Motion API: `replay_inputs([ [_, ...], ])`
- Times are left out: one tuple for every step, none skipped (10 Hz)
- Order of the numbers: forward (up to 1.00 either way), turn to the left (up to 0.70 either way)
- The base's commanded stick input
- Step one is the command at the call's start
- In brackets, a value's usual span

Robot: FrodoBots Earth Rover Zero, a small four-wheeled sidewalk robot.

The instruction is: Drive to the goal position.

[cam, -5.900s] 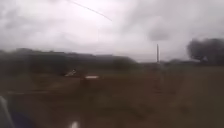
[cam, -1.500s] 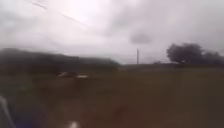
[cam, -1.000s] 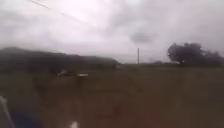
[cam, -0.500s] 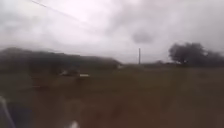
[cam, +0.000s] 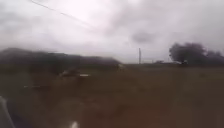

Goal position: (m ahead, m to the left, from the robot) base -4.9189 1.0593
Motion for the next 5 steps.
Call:
replay_inputs([
  [0.00,0.70],
  [0.00,0.70],
  [0.00,0.70],
  [0.00,0.70],
  [0.00,0.70],
])
